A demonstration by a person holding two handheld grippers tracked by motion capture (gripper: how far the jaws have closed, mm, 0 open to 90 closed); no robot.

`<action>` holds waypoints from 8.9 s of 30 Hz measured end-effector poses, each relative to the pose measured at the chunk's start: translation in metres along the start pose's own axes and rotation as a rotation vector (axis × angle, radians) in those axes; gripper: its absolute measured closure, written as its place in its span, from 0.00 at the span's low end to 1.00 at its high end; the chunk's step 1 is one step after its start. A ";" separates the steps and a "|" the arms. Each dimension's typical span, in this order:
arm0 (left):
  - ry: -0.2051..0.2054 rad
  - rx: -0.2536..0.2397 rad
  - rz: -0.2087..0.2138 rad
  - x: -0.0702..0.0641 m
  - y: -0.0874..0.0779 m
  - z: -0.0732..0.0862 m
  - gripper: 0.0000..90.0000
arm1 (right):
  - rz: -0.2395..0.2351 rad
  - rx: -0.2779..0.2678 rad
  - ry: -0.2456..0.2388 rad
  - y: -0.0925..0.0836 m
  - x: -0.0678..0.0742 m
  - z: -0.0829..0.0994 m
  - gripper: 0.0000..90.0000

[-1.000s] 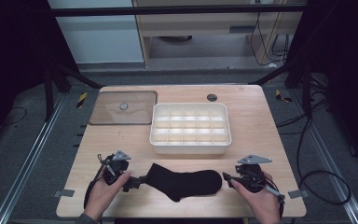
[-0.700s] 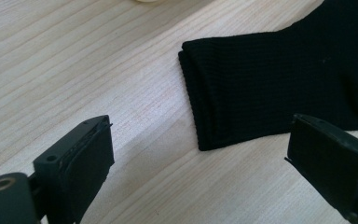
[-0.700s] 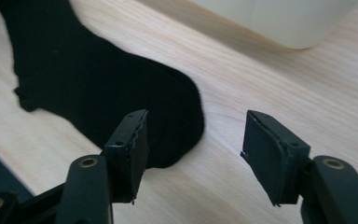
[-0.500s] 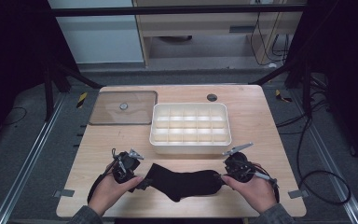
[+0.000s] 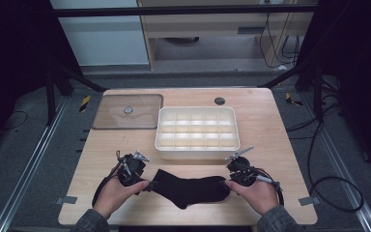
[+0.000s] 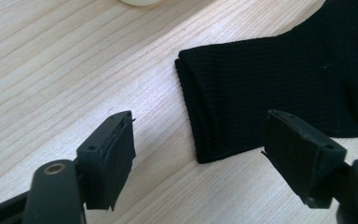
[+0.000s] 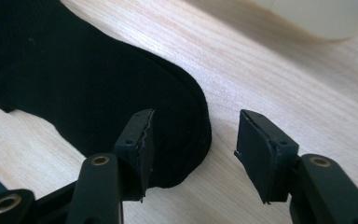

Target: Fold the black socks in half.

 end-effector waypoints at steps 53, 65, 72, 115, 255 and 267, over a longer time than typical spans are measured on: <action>0.049 0.097 0.046 -0.006 0.013 -0.011 0.88 | -0.100 0.006 -0.059 0.005 0.014 0.009 0.95; 0.068 0.080 0.020 -0.002 -0.010 -0.012 0.88 | -0.117 -0.071 -0.046 0.010 0.019 0.005 0.96; 0.059 0.061 0.004 0.004 -0.030 -0.012 0.88 | -0.109 -0.079 -0.070 0.014 0.034 -0.008 0.96; 0.156 0.006 0.057 -0.033 -0.044 -0.044 0.89 | -0.167 -0.067 -0.089 0.040 0.063 -0.040 0.95; 0.114 0.092 0.100 -0.031 0.016 0.003 0.96 | -0.177 -0.061 -0.100 0.041 0.065 -0.024 0.95; 0.127 0.059 0.100 -0.032 0.002 -0.002 0.96 | -0.189 -0.066 -0.102 0.041 0.072 -0.026 0.96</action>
Point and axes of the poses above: each handheld gripper's, and its own axes: y roughly forward along the jaws, z roughly out of its underside, x roughly to its left, the point moved 3 cm from there along y, roughly forward along the jaws, and after that the axes turned 1 degree about x, right-handed, at the moved point
